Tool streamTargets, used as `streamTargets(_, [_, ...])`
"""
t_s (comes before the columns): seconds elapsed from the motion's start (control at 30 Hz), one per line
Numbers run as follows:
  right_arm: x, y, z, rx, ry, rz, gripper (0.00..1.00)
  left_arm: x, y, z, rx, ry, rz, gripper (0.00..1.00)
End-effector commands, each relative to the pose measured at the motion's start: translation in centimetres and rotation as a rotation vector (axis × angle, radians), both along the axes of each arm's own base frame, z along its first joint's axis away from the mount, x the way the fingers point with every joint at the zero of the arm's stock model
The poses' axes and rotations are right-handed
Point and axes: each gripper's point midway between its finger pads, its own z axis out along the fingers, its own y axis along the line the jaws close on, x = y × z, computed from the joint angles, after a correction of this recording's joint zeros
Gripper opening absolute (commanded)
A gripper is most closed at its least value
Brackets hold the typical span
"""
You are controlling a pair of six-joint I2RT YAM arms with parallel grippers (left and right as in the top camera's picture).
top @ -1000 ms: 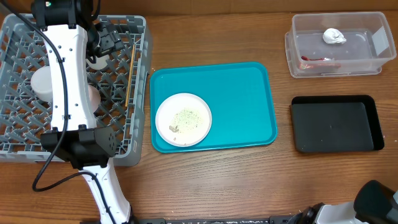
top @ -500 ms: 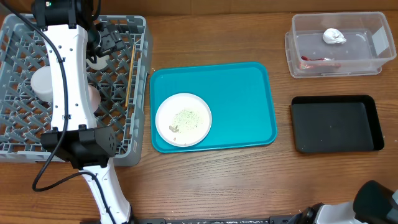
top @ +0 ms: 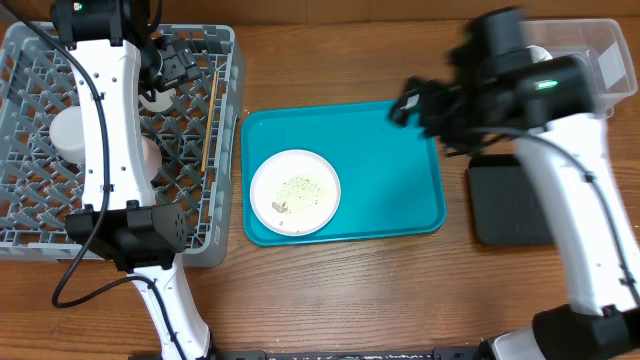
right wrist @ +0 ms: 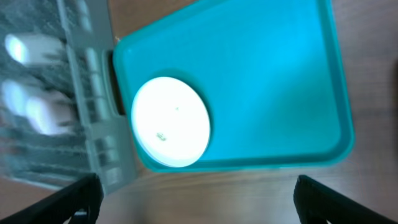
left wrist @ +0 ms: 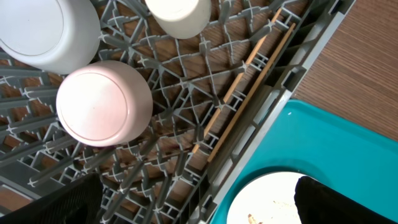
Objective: Sort waste into correct bins and load items into the dishwasher
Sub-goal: 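Swing the right gripper to the white plate and grasp its rim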
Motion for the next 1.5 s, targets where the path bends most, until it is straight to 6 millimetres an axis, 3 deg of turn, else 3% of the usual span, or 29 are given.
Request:
streamTargets(0.0, [0.7, 0.8, -2.8, -0.145, -0.038, 0.034, 1.00, 0.0, 0.1, 0.1, -0.008, -0.005, 0.015, 1.00])
streamTargets(0.17, [0.3, 3.7, -6.0, -0.158, 0.000, 0.106, 1.00, 0.0, 0.1, 0.1, -0.008, -0.005, 0.015, 1.00])
streamTargets(0.43, [-0.5, 7.3, -14.6, -0.184, 0.098, 0.141, 1.00, 0.0, 0.1, 0.1, -0.008, -0.005, 0.015, 1.00])
streamTargets(0.5, [-0.8, 8.3, -16.1, -0.185, 0.101, 0.155, 0.93, 0.0, 0.1, 0.1, -0.008, -0.005, 0.015, 1.00])
streamTargets(0.53, [-0.9, 8.7, -16.5, -0.181, 0.094, 0.161, 0.89, 0.0, 0.1, 0.1, -0.008, -0.005, 0.015, 1.00])
streamTargets(0.63, [-1.0, 9.9, -17.8, -0.183, 0.084, 0.134, 0.62, 0.0, 0.1, 0.1, -0.008, -0.005, 0.015, 1.00])
streamTargets(0.67, [-1.1, 10.0, -18.2, -0.195, 0.084, 0.113, 0.58, 0.0, 0.1, 0.1, -0.008, -0.005, 0.015, 1.00])
streamTargets(1.03, [-1.3, 9.3, -23.4, -0.365, 0.100, 0.035, 0.59, 0.0, 0.1, 0.1, -0.008, -0.005, 0.015, 1.00])
streamTargets(1.23, [-1.2, 9.0, -24.3, -0.389, 0.105, 0.030, 0.62, 0.0, 0.1, 0.1, -0.008, -0.005, 0.015, 1.00])
streamTargets(1.47, [-0.9, 8.3, -24.2, -0.425, 0.088, 0.019, 0.44, 0.0, 0.1, 0.1, -0.008, -0.005, 0.015, 1.00])
